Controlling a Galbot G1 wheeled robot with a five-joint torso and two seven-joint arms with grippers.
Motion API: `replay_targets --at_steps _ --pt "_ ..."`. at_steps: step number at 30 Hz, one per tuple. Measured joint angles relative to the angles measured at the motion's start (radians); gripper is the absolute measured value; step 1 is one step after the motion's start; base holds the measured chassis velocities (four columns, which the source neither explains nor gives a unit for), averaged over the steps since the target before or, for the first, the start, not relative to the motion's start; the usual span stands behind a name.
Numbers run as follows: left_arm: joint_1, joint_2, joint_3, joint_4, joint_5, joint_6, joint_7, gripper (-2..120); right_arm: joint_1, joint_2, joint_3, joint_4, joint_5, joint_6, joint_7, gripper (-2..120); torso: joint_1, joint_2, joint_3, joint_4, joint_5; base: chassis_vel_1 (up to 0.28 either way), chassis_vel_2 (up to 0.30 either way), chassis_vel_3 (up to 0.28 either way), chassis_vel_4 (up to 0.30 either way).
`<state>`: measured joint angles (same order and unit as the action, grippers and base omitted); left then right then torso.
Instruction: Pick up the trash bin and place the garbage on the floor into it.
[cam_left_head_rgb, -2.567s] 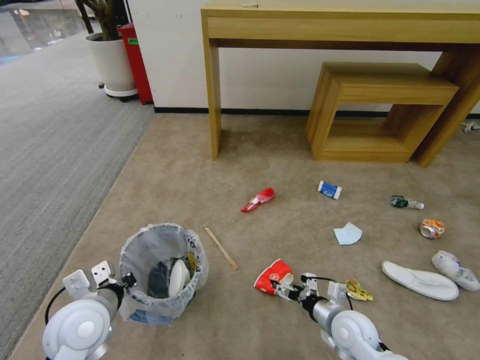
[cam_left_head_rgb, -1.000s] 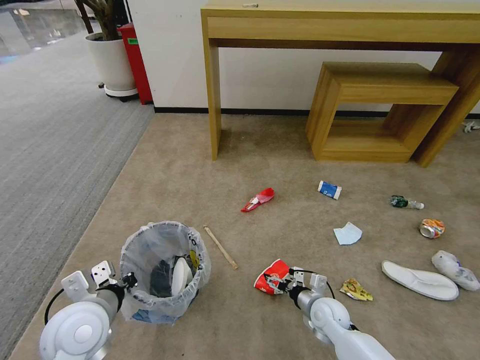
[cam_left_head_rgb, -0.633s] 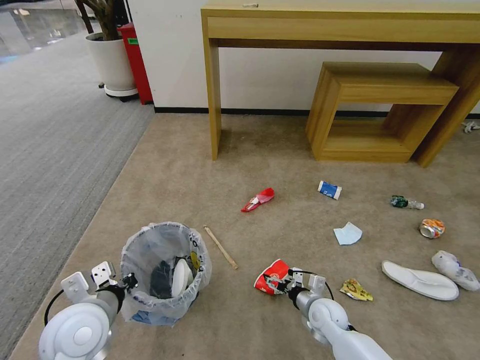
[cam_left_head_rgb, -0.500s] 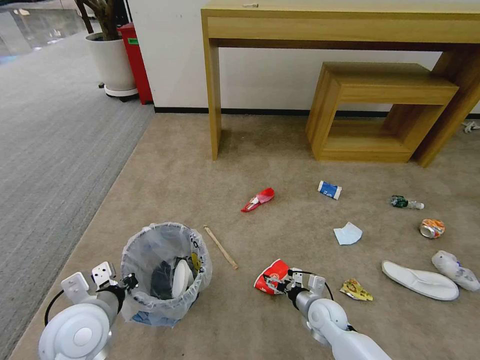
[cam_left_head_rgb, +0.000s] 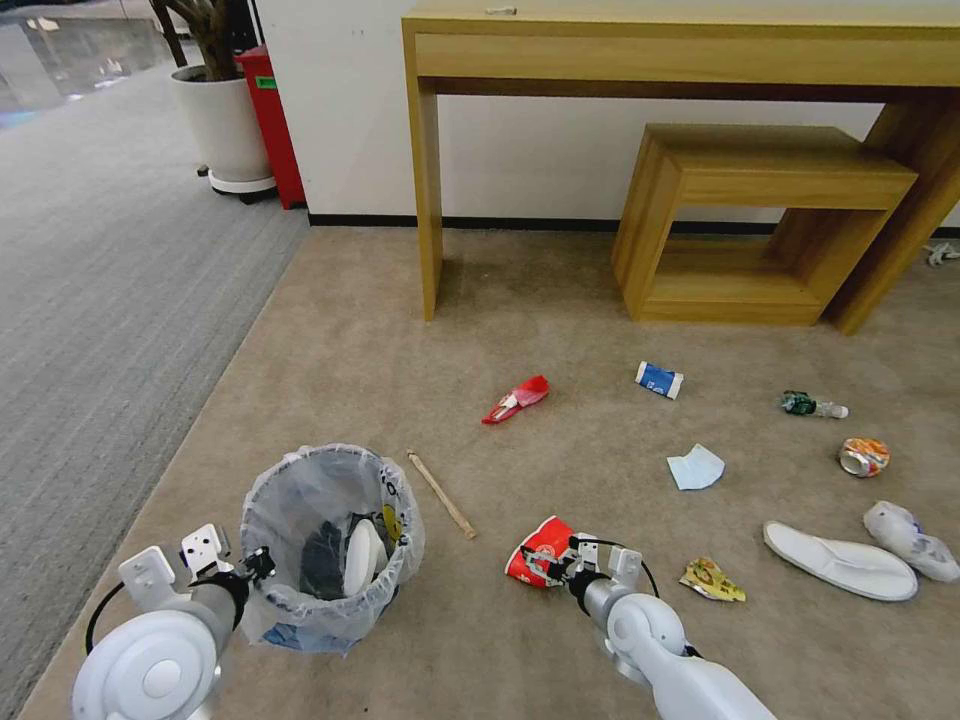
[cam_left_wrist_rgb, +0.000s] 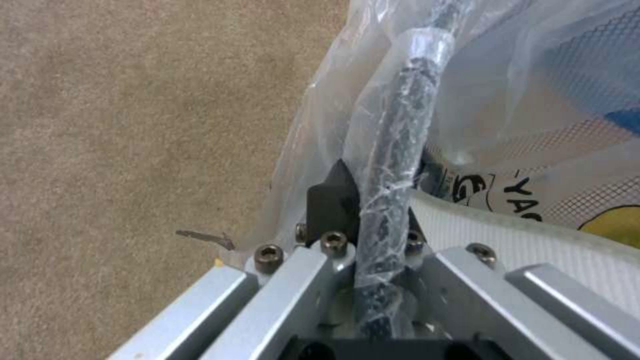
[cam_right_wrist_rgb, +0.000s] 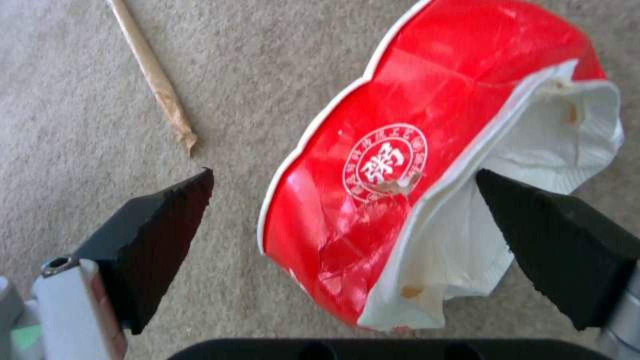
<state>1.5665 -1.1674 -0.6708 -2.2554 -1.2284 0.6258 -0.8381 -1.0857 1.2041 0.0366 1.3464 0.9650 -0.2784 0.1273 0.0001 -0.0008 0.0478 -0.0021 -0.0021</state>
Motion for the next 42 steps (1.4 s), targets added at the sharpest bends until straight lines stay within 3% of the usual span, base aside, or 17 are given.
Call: replay_targets --at_steps 9,29,33,35,42 --pt "-0.001 0.0 0.0 0.0 0.0 -0.001 0.0 0 0.011 0.017 -0.008 -0.028 -0.021 0.019 -0.005 98 0.0 0.0 0.0 0.0 0.0 0.0 0.0 0.0 0.0" --pt "-0.012 0.0 0.014 0.006 -0.005 -0.005 0.003 0 0.006 0.009 -0.004 -0.055 -0.065 0.066 -0.022 21 0.0 0.0 0.0 0.0001 0.0002 0.0 0.0 0.0 0.0" --pt "-0.013 -0.001 0.018 0.005 -0.006 -0.006 0.003 0 0.004 0.007 -0.001 -0.058 -0.072 0.069 -0.026 13 0.0 0.0 0.0 0.0001 0.0002 0.0 0.0 0.0 0.0" --pt "-0.015 0.0 0.023 0.007 -0.007 -0.006 0.005 0 0.0 0.006 0.002 -0.063 -0.085 0.073 -0.028 0 0.0 0.0 0.0 0.0002 0.0003 0.0 0.0 0.0 0.0" --pt "-0.02 0.009 0.025 0.011 -0.012 -0.006 0.006 0 -0.009 0.005 0.005 -0.06 -0.101 0.079 -0.029 0 0.0 0.0 0.0 0.0003 0.0004 0.0 0.0 0.0 0.0"
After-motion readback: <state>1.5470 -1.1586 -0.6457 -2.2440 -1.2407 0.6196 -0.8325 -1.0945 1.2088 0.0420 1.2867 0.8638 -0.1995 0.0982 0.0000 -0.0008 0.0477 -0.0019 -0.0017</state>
